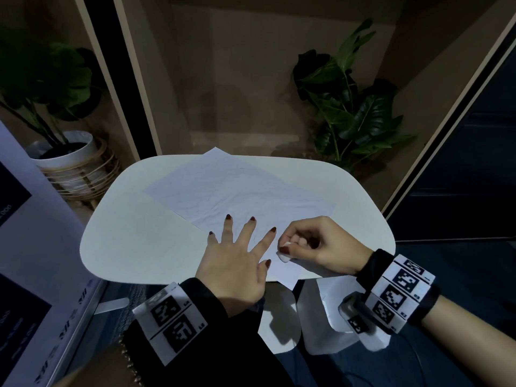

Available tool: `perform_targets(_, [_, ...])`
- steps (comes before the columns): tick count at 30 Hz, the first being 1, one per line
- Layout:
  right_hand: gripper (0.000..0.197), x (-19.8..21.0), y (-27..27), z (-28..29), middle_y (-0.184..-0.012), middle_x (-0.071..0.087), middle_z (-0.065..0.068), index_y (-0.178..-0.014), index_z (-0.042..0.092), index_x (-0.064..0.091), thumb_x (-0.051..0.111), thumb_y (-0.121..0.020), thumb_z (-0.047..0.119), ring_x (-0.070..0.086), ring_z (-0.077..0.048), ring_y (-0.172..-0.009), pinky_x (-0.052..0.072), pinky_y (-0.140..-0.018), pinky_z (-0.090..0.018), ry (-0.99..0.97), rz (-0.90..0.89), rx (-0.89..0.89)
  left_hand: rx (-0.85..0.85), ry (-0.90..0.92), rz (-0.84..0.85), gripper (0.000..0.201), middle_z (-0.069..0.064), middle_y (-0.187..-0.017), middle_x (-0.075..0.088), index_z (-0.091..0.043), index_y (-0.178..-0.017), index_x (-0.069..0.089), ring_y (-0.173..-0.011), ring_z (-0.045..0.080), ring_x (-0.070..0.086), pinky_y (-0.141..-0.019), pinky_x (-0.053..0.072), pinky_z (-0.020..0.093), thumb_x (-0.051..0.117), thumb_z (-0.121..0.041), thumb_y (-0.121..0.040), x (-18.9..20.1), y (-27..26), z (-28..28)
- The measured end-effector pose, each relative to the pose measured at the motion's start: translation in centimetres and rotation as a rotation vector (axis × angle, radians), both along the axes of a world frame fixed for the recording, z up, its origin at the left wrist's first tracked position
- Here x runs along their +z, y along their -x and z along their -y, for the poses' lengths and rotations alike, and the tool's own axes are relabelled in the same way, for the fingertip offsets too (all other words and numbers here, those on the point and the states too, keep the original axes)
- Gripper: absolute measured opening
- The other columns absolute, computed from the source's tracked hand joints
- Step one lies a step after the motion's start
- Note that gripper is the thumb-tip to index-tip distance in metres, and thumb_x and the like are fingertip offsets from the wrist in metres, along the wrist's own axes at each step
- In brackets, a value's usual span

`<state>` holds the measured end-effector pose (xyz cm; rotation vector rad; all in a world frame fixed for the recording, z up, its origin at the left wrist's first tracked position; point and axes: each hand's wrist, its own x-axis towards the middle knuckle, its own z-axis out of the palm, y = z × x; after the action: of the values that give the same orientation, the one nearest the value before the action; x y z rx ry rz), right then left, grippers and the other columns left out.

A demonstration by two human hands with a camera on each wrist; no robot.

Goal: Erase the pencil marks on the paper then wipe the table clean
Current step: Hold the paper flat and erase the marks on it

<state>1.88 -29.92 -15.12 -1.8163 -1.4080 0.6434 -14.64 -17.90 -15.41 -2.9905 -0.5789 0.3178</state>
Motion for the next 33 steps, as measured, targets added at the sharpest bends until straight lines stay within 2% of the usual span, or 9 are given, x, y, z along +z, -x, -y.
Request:
perform_targets(3, [0.006, -0.5, 0.5, -0.4, -0.066, 0.063, 0.010, -0.085, 0.017, 0.069, 0.068, -0.091, 0.017, 0.052, -0.005, -0.059, 0.041, -0.063, -0.017, -0.078, 0.104, -0.113, 0.004, 0.011, -0.006, 0.060, 0.002, -0.164, -0.013, -0.036, -0.153, -0.016, -0.148, 0.042, -0.008, -0.116, 0.017, 0.054, 0.015, -0.046, -0.103, 0.1, 0.0, -0.1])
perform_targets(8, [0.006, 0.5, -0.2, -0.2, -0.074, 0.071, 0.000, -0.088, 0.010, 0.071, 0.067, -0.092, 0.013, 0.060, -0.008, -0.066, 0.049, -0.067, -0.025, 0.030, -0.003, 0.027, 0.007, 0.013, -0.012, 0.059, 0.001, -0.164, -0.013, -0.037, -0.153, -0.016, -0.148, 0.041, -0.008, -0.117, 0.018, 0.054, 0.014, -0.047, -0.103, 0.1, -0.1, -0.1])
perform_targets(11, [0.007, -0.2, 0.0, -0.5, -0.073, 0.067, -0.003, -0.086, 0.015, 0.070, 0.068, -0.091, 0.018, 0.055, -0.008, -0.063, 0.045, -0.065, -0.023, -0.052, 0.086, -0.087, 0.003, 0.005, -0.013, 0.059, 0.001, -0.164, -0.013, -0.037, -0.153, -0.016, -0.148, 0.041, -0.008, -0.116, 0.018, 0.054, 0.014, -0.046, -0.103, 0.2, -0.1, -0.1])
perform_targets(16, [0.005, 0.6, -0.3, -0.1, -0.069, 0.066, 0.006, -0.089, 0.008, 0.071, 0.068, -0.092, 0.012, 0.054, -0.005, -0.063, 0.043, -0.065, -0.018, 0.041, -0.003, 0.060, -0.002, 0.005, -0.009, 0.059, 0.000, -0.164, -0.012, -0.037, -0.153, -0.016, -0.149, 0.041, -0.006, -0.116, 0.018, 0.053, 0.014, -0.047, -0.103, 0.1, 0.1, -0.1])
perform_targets(21, [0.006, -0.6, 0.4, -0.4, -0.073, 0.067, -0.006, -0.087, 0.014, 0.070, 0.067, -0.092, 0.017, 0.053, -0.008, -0.063, 0.044, -0.065, -0.023, -0.073, 0.068, -0.079, 0.002, 0.019, -0.014, 0.059, 0.000, -0.164, -0.012, -0.037, -0.153, -0.015, -0.149, 0.041, -0.007, -0.116, 0.018, 0.053, 0.014, -0.047, -0.103, 0.3, 0.1, -0.1])
perform_targets(24, [0.006, 0.0, 0.1, 0.0, -0.072, 0.069, 0.003, -0.089, 0.007, 0.071, 0.066, -0.093, 0.009, 0.056, -0.004, -0.064, 0.043, -0.065, -0.015, 0.004, -0.023, 0.053, 0.002, 0.026, -0.019, 0.059, 0.000, -0.164, -0.011, -0.038, -0.154, -0.014, -0.149, 0.040, -0.006, -0.117, 0.020, 0.053, 0.014, -0.047, -0.103, 0.4, 0.1, -0.1])
perform_targets(26, [0.007, 0.1, -0.1, -0.1, -0.073, 0.071, 0.006, -0.090, 0.006, 0.072, 0.066, -0.092, 0.009, 0.059, -0.003, -0.065, 0.045, -0.067, -0.015, 0.012, -0.026, 0.033, 0.002, 0.026, -0.021, 0.059, 0.000, -0.164, -0.010, -0.038, -0.154, -0.014, -0.149, 0.040, -0.006, -0.116, 0.020, 0.053, 0.015, -0.047, -0.103, 0.4, 0.1, -0.2])
perform_targets(29, [0.006, -0.9, 0.3, -0.5, -0.071, 0.067, 0.001, -0.088, 0.015, 0.070, 0.067, -0.092, 0.017, 0.055, -0.007, -0.062, 0.044, -0.065, -0.022, -0.087, 0.064, -0.100, -0.003, 0.018, -0.015, 0.059, 0.001, -0.164, -0.008, -0.037, -0.154, -0.012, -0.149, 0.041, -0.004, -0.116, 0.022, 0.053, 0.015, -0.047, -0.103, 0.5, 0.1, -0.2])
perform_targets(33, [0.004, -0.6, 0.0, -0.3, -0.076, 0.069, -0.008, -0.091, 0.010, 0.071, 0.067, -0.092, 0.012, 0.055, -0.017, -0.065, 0.045, -0.066, -0.024, -0.033, -0.002, 0.015, -0.002, 0.027, -0.010, 0.058, 0.000, -0.164, -0.008, -0.037, -0.154, -0.011, -0.149, 0.041, -0.004, -0.115, 0.022, 0.054, 0.015, -0.047, -0.103, 0.4, 0.3, -0.1])
